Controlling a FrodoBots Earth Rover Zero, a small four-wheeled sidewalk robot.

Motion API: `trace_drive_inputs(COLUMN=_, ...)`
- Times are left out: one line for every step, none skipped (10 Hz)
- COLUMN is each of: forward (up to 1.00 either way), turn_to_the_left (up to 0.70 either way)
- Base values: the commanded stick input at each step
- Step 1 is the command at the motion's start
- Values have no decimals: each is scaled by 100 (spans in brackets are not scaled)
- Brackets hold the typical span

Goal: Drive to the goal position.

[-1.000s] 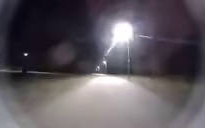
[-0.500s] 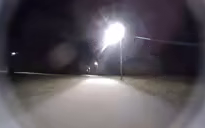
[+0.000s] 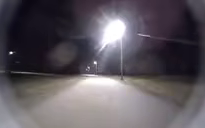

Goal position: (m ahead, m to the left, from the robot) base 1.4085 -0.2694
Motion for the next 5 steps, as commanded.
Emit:
trace_drive_inputs(forward=100, turn_to_the_left=0)
trace_drive_inputs(forward=100, turn_to_the_left=0)
trace_drive_inputs(forward=100, turn_to_the_left=0)
trace_drive_inputs(forward=100, turn_to_the_left=0)
trace_drive_inputs(forward=100, turn_to_the_left=0)
